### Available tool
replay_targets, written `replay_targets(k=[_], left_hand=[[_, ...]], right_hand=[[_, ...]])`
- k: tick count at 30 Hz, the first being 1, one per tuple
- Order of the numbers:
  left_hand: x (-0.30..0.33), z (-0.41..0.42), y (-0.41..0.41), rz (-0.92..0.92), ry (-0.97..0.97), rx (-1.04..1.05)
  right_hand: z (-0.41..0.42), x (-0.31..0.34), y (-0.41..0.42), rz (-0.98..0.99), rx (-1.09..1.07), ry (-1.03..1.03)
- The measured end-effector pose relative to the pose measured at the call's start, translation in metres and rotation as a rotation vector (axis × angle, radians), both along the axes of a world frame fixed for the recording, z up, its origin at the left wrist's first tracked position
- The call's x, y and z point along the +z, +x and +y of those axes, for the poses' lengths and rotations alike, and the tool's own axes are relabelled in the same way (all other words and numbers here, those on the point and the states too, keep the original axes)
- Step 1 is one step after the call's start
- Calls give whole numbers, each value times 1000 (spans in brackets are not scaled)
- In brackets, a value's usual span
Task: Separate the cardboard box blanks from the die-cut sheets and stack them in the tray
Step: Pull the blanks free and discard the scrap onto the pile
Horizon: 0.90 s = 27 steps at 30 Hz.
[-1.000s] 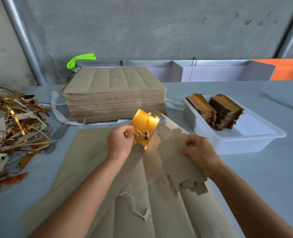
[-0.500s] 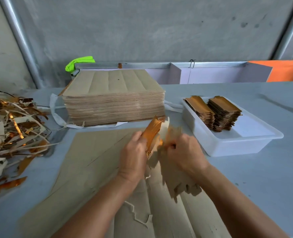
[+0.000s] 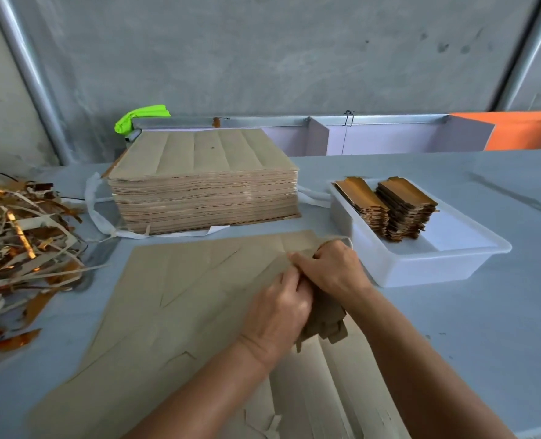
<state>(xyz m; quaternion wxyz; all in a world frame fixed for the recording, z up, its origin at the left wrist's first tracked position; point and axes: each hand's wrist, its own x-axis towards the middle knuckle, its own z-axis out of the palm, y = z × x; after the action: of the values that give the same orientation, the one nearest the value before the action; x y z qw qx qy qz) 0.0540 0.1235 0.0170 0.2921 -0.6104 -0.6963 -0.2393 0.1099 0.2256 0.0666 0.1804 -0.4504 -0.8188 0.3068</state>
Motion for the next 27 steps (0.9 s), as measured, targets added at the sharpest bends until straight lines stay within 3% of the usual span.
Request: replay_targets(k=[2,5,9,11,12,16,20,23,25,27], left_hand=[[-1,-3,0,-134,-20,-85],[6,-8,-13,-576,114,-124],[16,-5,-58,-1143,365,212],[25,-1,-80,-1129,297,356],[29,3,-87,-1110,216,326],[43,27,-98,-1019,-257,-100],[47,45,-111,-1001,-521,-259],[44,49,-125,-912,-477,-246],[42,46,-133,-883,-340,-206],[41,41,-136,-986,-145,-152]], right_hand=[[11,-8,-3,24,-46,-82],[29,-14,5,164,-106,-201],[46,-13,25,131,-21,-98],[49,-10,31,91,131,-88],[49,-8,32,66,202,-66],[40,3,24,-86,447,179],[35,9,18,-109,579,260],[46,8,23,-83,459,259],[51,2,24,-32,383,188],[52,-5,23,42,326,83]])
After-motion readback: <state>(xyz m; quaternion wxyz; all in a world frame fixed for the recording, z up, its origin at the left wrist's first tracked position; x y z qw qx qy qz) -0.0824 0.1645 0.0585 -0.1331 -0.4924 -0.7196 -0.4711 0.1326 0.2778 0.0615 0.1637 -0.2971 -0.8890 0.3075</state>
